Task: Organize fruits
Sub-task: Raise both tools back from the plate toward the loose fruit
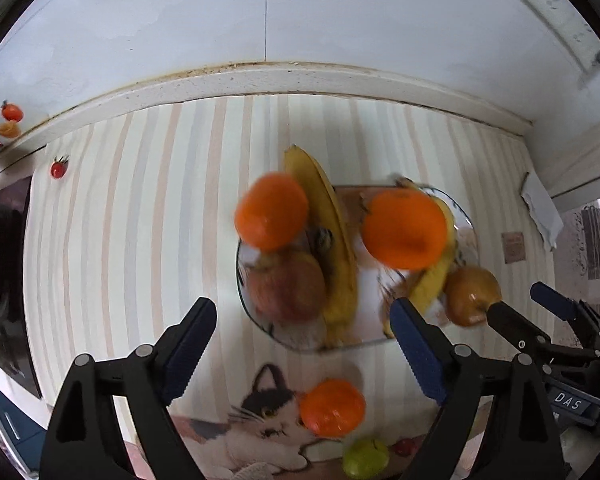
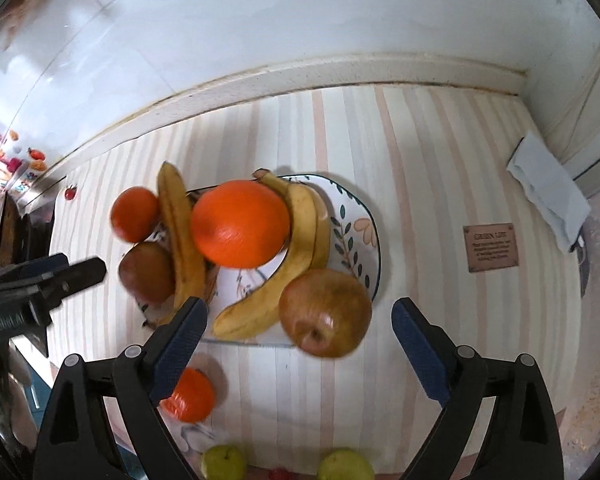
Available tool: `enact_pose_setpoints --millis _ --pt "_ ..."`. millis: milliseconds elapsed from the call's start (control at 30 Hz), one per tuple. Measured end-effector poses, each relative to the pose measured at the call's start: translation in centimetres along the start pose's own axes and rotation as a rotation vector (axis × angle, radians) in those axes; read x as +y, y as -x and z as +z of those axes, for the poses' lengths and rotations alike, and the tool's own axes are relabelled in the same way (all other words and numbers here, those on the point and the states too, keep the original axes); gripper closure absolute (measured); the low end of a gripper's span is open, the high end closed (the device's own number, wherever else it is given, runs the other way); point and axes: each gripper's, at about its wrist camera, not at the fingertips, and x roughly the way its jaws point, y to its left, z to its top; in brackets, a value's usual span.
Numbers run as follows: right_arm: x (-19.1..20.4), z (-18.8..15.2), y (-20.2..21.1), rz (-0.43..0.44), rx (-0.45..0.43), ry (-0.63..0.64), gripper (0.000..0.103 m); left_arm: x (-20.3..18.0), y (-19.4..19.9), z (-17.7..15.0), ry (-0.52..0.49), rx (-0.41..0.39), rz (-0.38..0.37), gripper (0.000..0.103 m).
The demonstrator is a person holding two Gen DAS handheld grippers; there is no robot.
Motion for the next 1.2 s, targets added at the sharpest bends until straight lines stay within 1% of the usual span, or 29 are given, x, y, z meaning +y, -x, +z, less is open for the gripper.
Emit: enact_pose_setpoints --millis 200,567,633,733,933,1000,1200 --pt "0.9 -2.4 3.9 -0.008 -0.053 0.041 0.007 -1.2 2.6 -3.6 0.009 -0.065 0.035 0.014" --pt "1.0 -7.2 12.5 0.012 -0.176 0.079 0.007 -2.7 9.9 -8.7 0.029 -0.184 0.037 0.014" --pt "1.2 -7.8 13.9 0.013 -0.194 0.088 0.007 -3.1 11.2 -9.5 0.032 -0.198 0.024 0.014" --pt "1.4 -8.5 16.0 0.013 -0.216 0.101 0.007 -3.6 12.8 -10.6 0.023 -0.210 0.028 0.014" --pt "1.6 -9.9 19.5 0.028 -0.251 0.110 0.007 -4.5 14.7 -12.3 0.015 -0.209 0.031 0.014" --pt "1.6 -10.2 20.3 0.021 -0.264 0.116 0.007 -4.7 15.3 -12.7 0.014 -0.213 0.024 0.014" --pt "1.8 -11.0 22.0 0.045 -0.284 0.120 0.007 -5.1 16.7 -13.7 0.023 -0.243 0.023 0.014"
